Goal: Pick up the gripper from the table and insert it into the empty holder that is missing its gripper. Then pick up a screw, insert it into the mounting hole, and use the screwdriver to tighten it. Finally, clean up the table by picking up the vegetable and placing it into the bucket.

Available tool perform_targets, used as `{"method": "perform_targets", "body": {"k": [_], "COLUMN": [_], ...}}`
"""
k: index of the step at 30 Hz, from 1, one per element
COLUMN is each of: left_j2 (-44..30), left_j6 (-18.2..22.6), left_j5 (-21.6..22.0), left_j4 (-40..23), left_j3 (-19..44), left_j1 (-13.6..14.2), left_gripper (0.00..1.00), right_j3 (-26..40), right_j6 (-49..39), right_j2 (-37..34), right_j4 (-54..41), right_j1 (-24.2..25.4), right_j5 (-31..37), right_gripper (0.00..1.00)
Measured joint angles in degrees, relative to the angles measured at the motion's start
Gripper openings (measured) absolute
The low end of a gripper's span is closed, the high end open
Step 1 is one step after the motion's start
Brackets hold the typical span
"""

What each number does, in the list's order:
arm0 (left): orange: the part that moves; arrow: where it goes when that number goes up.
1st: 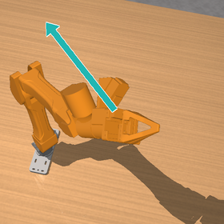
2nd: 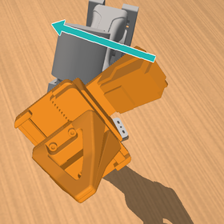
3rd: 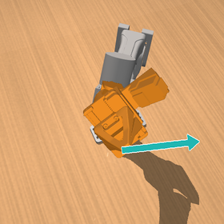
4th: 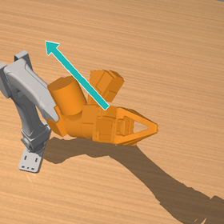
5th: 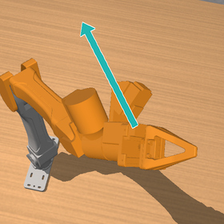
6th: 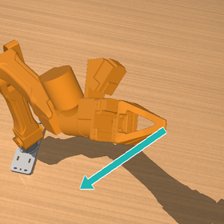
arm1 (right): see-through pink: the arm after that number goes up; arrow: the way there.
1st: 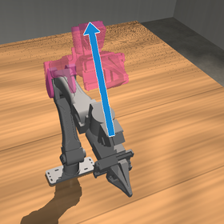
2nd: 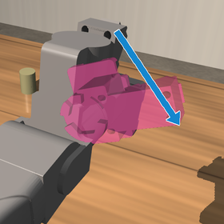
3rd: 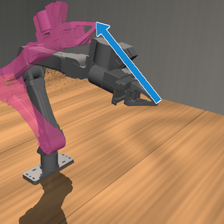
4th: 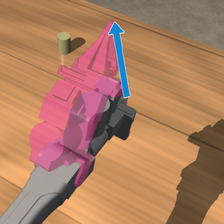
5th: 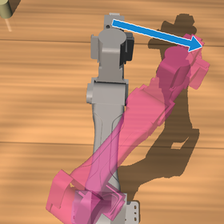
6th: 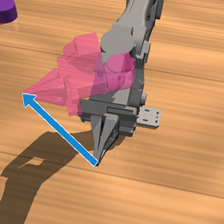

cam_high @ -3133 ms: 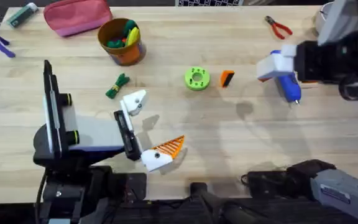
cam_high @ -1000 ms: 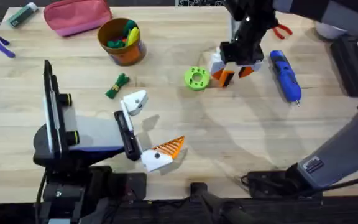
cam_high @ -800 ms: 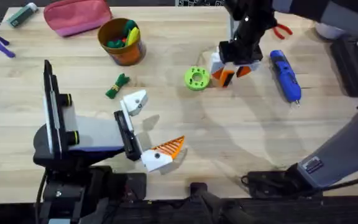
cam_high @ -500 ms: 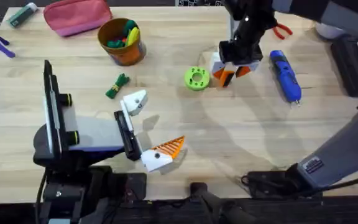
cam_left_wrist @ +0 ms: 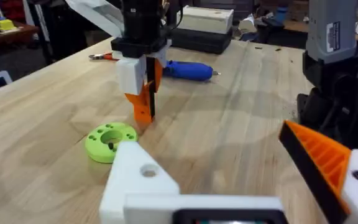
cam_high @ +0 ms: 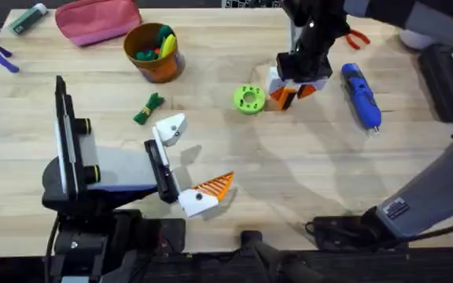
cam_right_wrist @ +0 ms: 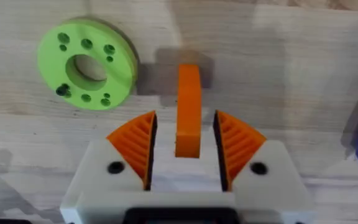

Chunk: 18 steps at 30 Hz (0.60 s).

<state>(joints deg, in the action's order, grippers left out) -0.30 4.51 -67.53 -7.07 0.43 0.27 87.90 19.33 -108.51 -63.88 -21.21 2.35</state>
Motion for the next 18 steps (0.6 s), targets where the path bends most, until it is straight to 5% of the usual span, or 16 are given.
{"method": "perform_targets", "body": {"k": [18], "left_j2": [0.0], "left_j6": [0.0], "left_j5": [0.0], "left_j4": [0.0], "left_j3": [0.0], "left_j1": [0.0], "left_gripper": [0.985], "right_j3": [0.0], "right_j6": [1.4], "right_j2": [0.0], "right_j4": [0.0], "right_j1": [-0.2], "right_j5": [0.0], "right_gripper": [0.466]}}
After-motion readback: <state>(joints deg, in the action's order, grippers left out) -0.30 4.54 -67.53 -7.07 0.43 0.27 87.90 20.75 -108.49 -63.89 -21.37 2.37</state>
